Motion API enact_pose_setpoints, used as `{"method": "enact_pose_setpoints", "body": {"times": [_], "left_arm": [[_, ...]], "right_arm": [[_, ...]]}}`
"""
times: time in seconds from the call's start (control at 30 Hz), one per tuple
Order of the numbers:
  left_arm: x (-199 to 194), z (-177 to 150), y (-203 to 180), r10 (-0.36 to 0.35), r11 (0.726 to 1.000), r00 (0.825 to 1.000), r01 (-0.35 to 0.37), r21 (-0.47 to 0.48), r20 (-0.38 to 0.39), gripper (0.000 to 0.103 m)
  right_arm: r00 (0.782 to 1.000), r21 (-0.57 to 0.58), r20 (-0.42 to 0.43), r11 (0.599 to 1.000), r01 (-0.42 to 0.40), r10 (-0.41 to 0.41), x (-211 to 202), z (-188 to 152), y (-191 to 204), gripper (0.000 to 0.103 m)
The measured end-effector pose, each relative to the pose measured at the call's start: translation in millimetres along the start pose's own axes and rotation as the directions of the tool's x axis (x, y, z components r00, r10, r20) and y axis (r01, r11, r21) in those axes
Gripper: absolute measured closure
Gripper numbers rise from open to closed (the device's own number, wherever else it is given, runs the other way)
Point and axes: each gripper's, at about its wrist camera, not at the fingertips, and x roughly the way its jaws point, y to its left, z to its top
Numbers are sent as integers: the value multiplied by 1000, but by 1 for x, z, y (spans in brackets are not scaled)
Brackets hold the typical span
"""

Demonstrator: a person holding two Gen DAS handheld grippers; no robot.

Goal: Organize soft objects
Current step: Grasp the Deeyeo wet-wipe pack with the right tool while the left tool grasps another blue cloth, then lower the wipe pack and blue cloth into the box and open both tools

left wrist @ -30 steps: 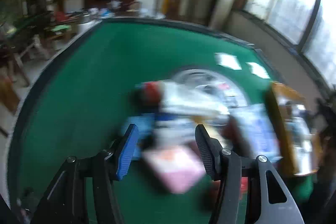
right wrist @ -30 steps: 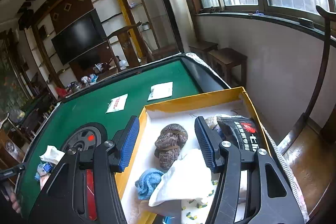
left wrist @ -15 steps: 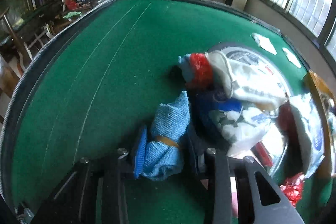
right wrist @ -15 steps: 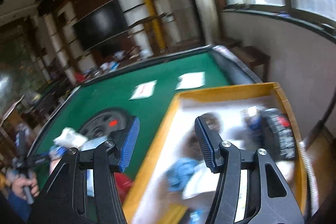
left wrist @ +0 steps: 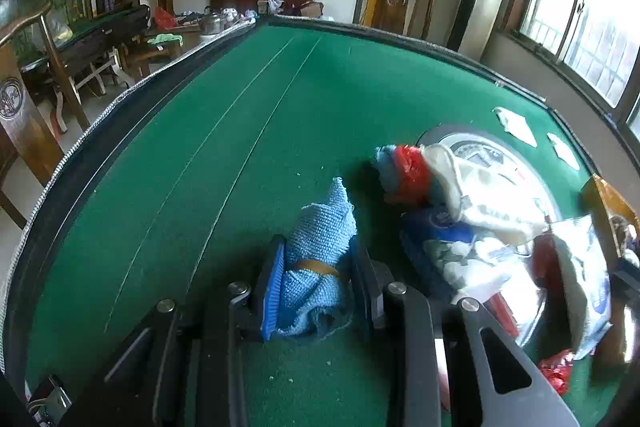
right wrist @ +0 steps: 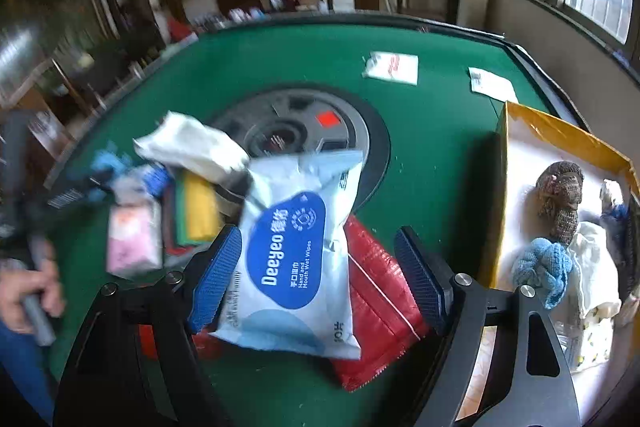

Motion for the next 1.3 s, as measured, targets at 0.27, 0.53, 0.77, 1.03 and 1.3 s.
{"method": "enact_pose_setpoints", "body": {"times": [0.27,0.53,0.77,1.03,1.3], "left_arm": [[-12,3,-4,-25,1000,999,26,-16,41,72],[-17,4,-12,-43,999,997,42,10,61,72],[-26,3,-19,-76,997,992,72,41,99,72],[-44,3,-61,-142,985,985,131,116,97,72],[-63,1,-159,-313,922,949,299,246,22,72]], "right_arm": [[992,-109,-36,987,120,-125,19,-9,27,23],[1000,15,-10,1000,3,-3,11,-6,-3,44],[993,111,110,993,-48,36,-13,5,-36,44],[986,246,165,969,-21,-21,-40,15,-100,44],[979,361,175,932,33,-103,-64,9,-169,44]]}}
